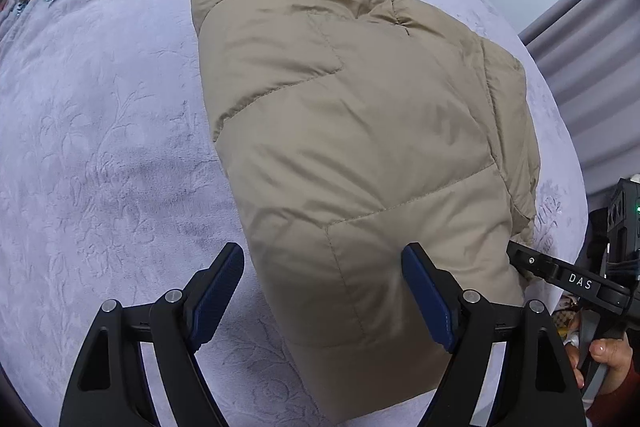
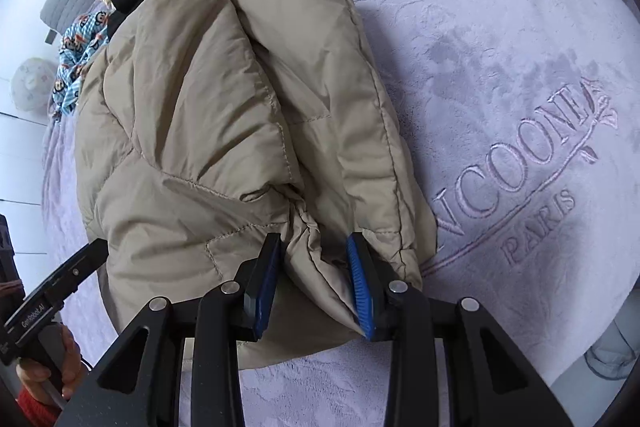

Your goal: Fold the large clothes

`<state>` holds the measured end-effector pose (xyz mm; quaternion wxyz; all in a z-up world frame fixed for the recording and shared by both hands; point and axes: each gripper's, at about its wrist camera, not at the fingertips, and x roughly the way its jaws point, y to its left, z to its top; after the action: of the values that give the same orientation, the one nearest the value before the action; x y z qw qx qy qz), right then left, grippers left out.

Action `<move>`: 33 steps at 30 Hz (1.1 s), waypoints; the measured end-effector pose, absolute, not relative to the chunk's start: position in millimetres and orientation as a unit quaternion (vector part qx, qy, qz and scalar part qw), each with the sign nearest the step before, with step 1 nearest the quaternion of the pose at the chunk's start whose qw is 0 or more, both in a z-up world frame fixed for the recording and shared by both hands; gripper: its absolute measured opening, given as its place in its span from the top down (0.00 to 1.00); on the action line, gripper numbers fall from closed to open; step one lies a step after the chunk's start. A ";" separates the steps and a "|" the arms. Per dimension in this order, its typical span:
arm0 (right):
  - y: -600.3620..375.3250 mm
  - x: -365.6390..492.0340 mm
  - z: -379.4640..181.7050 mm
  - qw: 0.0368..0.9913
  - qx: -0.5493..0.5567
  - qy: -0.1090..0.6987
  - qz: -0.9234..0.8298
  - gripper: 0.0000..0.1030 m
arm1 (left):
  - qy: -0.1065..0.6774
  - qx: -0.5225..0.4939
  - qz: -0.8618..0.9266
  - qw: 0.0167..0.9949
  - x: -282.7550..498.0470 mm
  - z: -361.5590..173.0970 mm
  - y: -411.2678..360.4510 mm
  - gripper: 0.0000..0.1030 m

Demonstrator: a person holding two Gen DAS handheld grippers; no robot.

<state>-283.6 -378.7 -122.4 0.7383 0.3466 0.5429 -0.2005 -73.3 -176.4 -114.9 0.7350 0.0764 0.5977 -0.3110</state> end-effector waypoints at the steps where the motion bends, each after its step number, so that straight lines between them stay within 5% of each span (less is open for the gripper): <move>1: -376.7 -284.5 -120.7 0.738 0.349 0.541 -0.203 0.64 | 0.597 0.078 -0.311 0.735 -73.4 -113.5 -174.4 0.20; 8: -360.0 -290.3 -87.7 0.743 0.342 0.537 -0.207 0.61 | 0.592 0.097 -0.312 0.737 -80.7 -98.1 -158.1 0.20; 16: -375.2 -283.7 -54.5 0.757 0.340 0.532 -0.168 0.36 | 0.604 0.089 -0.253 0.750 -84.2 -82.5 -143.7 0.20; 26: -427.7 -248.7 -66.2 0.753 0.323 0.566 -0.088 0.36 | 0.616 0.045 -0.153 0.771 -81.1 -76.1 -151.9 0.20; 27: -430.9 -246.2 -67.7 0.753 0.321 0.569 -0.080 0.36 | 0.616 0.042 -0.145 0.773 -81.3 -75.8 -153.6 0.19; 28: -433.8 -242.3 -69.2 0.752 0.320 0.571 -0.071 0.36 | 0.615 0.040 -0.137 0.775 -82.0 -75.2 -155.1 0.03; 33: -439.9 -213.6 -69.0 0.761 0.311 0.569 -0.031 0.36 | 0.606 0.029 -0.119 0.786 -81.5 -67.7 -160.7 0.00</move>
<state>-213.6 -439.9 -69.0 0.7609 0.3111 0.5686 -0.0313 -81.5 -160.7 -67.7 0.7860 0.0288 0.6060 -0.1190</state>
